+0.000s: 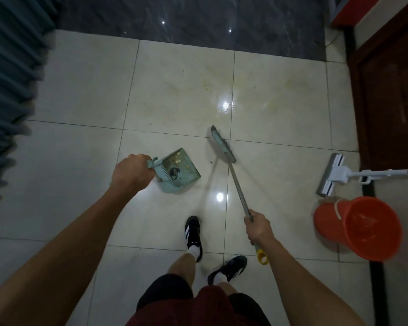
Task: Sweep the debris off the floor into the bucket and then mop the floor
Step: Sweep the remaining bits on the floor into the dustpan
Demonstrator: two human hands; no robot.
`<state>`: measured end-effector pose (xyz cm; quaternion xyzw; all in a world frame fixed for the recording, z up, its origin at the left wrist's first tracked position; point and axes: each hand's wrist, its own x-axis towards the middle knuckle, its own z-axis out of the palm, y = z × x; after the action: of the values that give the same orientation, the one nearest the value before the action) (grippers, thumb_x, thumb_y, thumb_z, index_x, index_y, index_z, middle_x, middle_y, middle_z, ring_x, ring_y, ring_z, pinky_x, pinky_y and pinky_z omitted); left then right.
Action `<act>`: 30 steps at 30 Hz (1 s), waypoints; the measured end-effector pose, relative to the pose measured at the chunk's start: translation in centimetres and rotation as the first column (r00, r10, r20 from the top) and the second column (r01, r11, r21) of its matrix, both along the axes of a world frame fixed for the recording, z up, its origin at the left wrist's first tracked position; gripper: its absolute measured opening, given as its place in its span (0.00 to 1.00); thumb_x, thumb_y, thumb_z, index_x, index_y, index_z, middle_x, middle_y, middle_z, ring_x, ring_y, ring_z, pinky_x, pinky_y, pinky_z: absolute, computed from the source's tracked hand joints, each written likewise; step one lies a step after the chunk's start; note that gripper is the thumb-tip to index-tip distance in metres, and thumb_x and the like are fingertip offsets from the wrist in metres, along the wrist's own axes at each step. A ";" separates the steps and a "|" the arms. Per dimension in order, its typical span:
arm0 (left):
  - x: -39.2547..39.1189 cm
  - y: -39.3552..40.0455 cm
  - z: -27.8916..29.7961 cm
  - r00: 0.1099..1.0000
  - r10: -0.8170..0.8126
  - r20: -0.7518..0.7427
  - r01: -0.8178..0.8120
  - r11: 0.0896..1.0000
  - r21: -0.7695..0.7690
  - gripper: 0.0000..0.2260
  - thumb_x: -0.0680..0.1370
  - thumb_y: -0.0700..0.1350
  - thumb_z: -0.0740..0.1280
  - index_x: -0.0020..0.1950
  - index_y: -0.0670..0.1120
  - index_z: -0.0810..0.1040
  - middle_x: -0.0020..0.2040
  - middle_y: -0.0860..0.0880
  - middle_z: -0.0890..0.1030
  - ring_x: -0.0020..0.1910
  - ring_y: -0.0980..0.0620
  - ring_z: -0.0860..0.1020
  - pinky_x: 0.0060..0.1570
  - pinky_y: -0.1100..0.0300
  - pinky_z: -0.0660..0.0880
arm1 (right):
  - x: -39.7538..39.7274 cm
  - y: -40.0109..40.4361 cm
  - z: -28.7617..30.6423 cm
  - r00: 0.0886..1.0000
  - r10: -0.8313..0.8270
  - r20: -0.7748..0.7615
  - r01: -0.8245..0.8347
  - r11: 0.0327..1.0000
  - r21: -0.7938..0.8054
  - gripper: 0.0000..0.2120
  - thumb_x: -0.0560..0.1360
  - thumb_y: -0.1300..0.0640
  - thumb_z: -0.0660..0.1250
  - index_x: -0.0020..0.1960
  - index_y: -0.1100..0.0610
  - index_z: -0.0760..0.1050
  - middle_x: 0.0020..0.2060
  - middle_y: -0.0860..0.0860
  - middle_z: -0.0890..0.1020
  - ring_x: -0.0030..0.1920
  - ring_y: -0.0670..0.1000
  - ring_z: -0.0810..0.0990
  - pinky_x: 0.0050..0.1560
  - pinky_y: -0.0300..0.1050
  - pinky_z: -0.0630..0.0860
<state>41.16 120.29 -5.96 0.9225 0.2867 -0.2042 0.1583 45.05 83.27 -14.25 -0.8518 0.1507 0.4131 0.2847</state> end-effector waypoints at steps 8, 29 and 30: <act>1.3 1.7 -1.2 1.000 -0.005 -0.024 0.006 1.000 0.006 0.03 0.77 0.46 0.66 0.44 0.50 0.78 0.36 0.49 0.78 0.35 0.46 0.79 0.41 0.52 0.81 | 1.2 2.9 -0.5 0.995 0.015 -0.097 -0.015 1.000 -0.005 0.19 0.83 0.57 0.57 0.73 0.56 0.69 0.38 0.58 0.78 0.31 0.54 0.74 0.24 0.42 0.72; 3.0 0.7 0.5 0.999 0.031 -0.014 -0.031 0.999 0.007 0.05 0.76 0.46 0.69 0.51 0.49 0.80 0.41 0.48 0.81 0.38 0.47 0.80 0.43 0.53 0.80 | 1.4 2.4 6.2 0.970 -0.185 -0.161 0.215 0.957 0.193 0.14 0.82 0.59 0.56 0.63 0.45 0.73 0.30 0.54 0.68 0.24 0.48 0.66 0.24 0.39 0.64; 2.7 0.8 0.4 0.999 0.034 -0.014 -0.034 0.999 0.004 0.05 0.76 0.46 0.69 0.51 0.49 0.80 0.40 0.49 0.81 0.37 0.48 0.79 0.43 0.53 0.81 | 1.4 2.7 5.9 0.970 -0.183 -0.158 0.211 0.960 0.185 0.14 0.82 0.59 0.56 0.64 0.47 0.73 0.30 0.54 0.68 0.24 0.48 0.66 0.24 0.39 0.64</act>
<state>43.84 121.13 -5.53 0.9163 0.3041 -0.2073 0.1578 46.46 85.94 -8.39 -0.7684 0.2121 0.4543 0.3977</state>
